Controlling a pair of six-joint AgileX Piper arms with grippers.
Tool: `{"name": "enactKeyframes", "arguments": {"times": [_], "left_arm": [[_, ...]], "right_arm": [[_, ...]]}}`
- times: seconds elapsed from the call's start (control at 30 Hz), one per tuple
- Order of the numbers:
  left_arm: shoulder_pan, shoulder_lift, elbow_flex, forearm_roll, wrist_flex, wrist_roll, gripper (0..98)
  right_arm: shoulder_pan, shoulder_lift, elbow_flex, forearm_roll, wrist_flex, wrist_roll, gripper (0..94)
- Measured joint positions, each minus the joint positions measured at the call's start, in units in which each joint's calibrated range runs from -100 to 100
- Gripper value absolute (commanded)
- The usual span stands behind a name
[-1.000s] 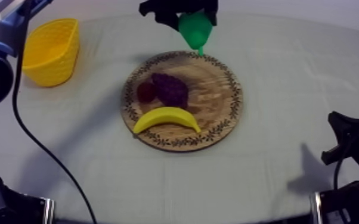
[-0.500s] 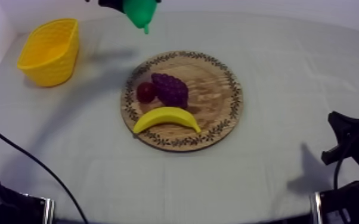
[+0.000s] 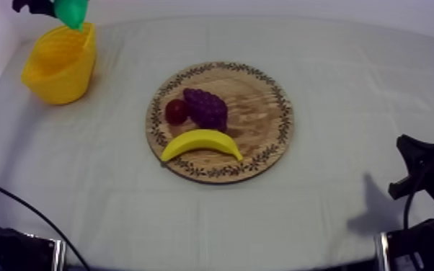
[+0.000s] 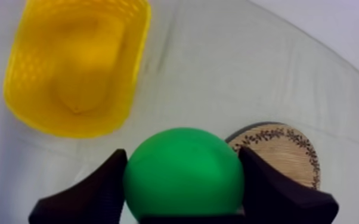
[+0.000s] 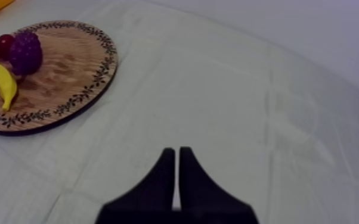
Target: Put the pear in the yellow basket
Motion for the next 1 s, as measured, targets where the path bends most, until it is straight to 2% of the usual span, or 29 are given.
{"name": "enactKeyframes", "arguments": {"times": [0.27, 0.4, 1.0], "left_arm": [[-7.6, -2.8, 2.6, -0.58, 0.0, -2.0, 51.2], [-9.8, -3.5, 3.3, -0.70, 0.1, -2.6, 51.3], [-10.3, 5.4, 0.1, -0.52, -1.9, -2.5, 51.1]], "right_arm": [[0.0, 0.0, 0.0, 0.0, 0.0, 0.0, 0.4], [0.0, 0.0, 0.0, 0.0, 0.0, 0.0, 0.4], [0.0, 0.0, 0.0, 0.0, 0.0, 0.1, 0.4]]}}
